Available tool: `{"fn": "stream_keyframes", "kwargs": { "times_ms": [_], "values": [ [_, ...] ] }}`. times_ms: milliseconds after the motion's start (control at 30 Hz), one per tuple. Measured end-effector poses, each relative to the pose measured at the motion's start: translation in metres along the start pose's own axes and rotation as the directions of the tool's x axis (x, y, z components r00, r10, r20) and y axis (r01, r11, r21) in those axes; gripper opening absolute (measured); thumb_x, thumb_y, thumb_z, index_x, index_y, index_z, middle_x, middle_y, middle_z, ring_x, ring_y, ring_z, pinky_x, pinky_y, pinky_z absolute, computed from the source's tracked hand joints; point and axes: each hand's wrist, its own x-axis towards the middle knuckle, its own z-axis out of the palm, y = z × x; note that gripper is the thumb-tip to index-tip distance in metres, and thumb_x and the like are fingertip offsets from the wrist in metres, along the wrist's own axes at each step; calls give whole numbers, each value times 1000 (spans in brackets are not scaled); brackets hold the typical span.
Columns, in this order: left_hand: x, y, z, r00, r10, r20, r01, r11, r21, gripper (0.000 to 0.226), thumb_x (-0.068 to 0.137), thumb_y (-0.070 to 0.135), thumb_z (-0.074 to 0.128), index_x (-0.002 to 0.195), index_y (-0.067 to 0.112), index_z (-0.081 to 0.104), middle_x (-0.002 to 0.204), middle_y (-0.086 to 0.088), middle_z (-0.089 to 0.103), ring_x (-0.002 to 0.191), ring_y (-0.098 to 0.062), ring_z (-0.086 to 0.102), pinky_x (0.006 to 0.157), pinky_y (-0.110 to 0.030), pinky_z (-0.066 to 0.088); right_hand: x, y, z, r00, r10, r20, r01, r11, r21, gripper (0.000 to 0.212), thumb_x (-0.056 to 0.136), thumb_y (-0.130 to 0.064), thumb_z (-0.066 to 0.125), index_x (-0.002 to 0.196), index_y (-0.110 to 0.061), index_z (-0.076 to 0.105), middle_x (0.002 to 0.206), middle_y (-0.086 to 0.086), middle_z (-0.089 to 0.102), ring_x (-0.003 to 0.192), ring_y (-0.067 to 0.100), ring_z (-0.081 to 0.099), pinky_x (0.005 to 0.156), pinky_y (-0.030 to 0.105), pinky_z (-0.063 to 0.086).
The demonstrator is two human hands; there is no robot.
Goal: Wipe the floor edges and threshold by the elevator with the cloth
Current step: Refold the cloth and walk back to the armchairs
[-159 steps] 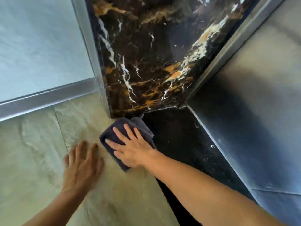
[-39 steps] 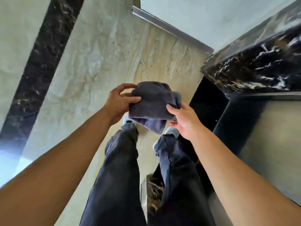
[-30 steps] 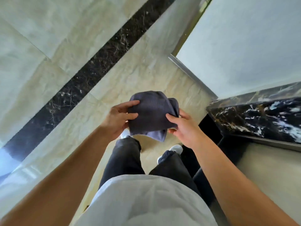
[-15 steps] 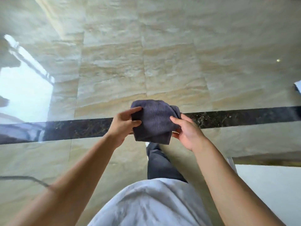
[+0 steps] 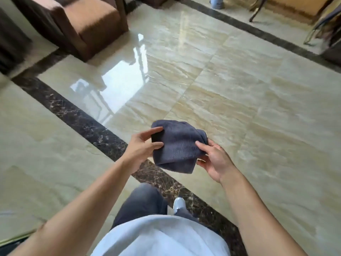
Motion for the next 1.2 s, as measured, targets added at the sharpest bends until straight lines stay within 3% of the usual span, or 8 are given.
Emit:
{"fn": "stream_keyframes", "kwargs": {
  "times_ms": [200,300,400,567,800,933,1067,1200],
  "values": [
    [133,60,-118,959,-49,-280,-50,941,-334,54,76,-9,73,121,20,70,118,-1,70,99,-22,70,58,-30,58,191,-102,149,957,75,280,-8,972,-233,31,91,-12,62,121,-17,66,110,7,69,94,25,61,87,43,42],
    [211,93,-180,942,-62,-331,-78,916,-394,55,75,-10,73,121,19,69,119,-2,71,102,-23,71,63,-34,60,279,-146,228,946,103,306,-9,956,-293,33,91,-10,61,123,-13,65,113,9,69,99,28,60,88,45,42],
    [284,144,-237,943,-64,-327,-73,918,-390,54,76,-10,73,121,20,70,123,0,68,102,-19,70,70,-39,61,339,-192,296,950,110,293,-20,955,-295,32,91,-9,61,123,-12,65,109,8,71,94,27,63,88,45,45],
    [397,248,-321,944,-17,-329,-106,929,-353,52,77,-10,71,118,21,71,129,-3,64,96,-17,69,59,-32,57,428,-287,405,959,102,264,-26,960,-280,28,91,-11,62,119,-15,67,106,7,73,91,26,65,89,46,47],
    [577,349,-435,939,-21,-342,-104,934,-343,53,77,-12,69,122,18,69,128,-2,65,102,-23,68,60,-33,59,586,-378,544,962,107,249,-56,977,-205,20,92,-9,60,108,-16,69,90,2,73,80,22,64,83,40,48],
    [677,399,-499,933,-37,-357,-82,946,-314,52,77,-12,68,117,20,71,124,-3,68,93,-19,69,76,-43,59,681,-425,618,951,111,287,-48,975,-217,21,93,-10,58,107,-18,71,89,2,71,78,21,61,81,38,46],
    [770,462,-559,925,-42,-378,-83,948,-308,52,77,-12,68,115,23,71,119,-4,69,87,-16,69,64,-30,59,773,-494,697,937,113,332,-26,967,-255,22,93,-9,58,110,-17,70,95,4,72,80,20,64,79,36,47],
    [854,525,-604,911,-45,-410,-86,952,-295,52,76,-14,68,108,27,73,113,-8,72,83,-16,71,74,-36,59,839,-555,759,931,88,355,7,966,-259,24,92,-10,58,113,-17,69,99,6,70,82,22,62,77,37,45]
  ]
}}
